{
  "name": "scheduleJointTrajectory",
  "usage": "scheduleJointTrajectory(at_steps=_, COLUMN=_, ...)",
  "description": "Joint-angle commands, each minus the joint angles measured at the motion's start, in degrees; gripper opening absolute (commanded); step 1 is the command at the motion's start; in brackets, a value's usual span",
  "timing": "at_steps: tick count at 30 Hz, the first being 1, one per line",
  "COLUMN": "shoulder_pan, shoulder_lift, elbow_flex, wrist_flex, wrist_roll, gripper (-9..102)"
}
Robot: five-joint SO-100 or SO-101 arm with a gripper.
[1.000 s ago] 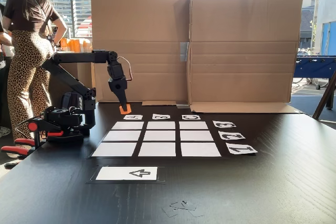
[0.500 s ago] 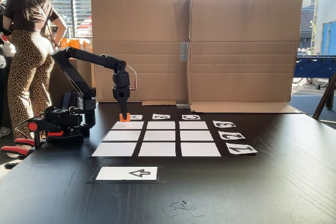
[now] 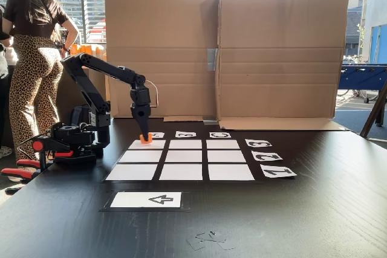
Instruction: Pick up the round, orange token and place it in the grid on square A3.
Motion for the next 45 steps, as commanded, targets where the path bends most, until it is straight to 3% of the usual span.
scheduleJointTrajectory(at_steps=1, shoulder_pan=0.88, shoulder_lift=1.67, elbow_flex=2.11, wrist_flex=-0.62, wrist_roll=1.49, gripper=22)
scheduleJointTrajectory(at_steps=3, shoulder_pan=0.88, shoulder_lift=2.46, elbow_flex=3.08, wrist_flex=-0.62, wrist_roll=1.49, gripper=31)
scheduleJointTrajectory(at_steps=15, shoulder_pan=3.25, shoulder_lift=5.62, elbow_flex=2.37, wrist_flex=-0.70, wrist_roll=3.60, gripper=36)
scheduleJointTrajectory(at_steps=27, shoulder_pan=13.18, shoulder_lift=20.04, elbow_flex=-5.01, wrist_flex=2.29, wrist_roll=9.05, gripper=38)
scheduleJointTrajectory(at_steps=41, shoulder_pan=31.03, shoulder_lift=29.88, elbow_flex=-20.83, wrist_flex=-5.27, wrist_roll=27.33, gripper=36)
scheduleJointTrajectory(at_steps=45, shoulder_pan=40.52, shoulder_lift=31.82, elbow_flex=-25.75, wrist_flex=-5.71, wrist_roll=29.71, gripper=25)
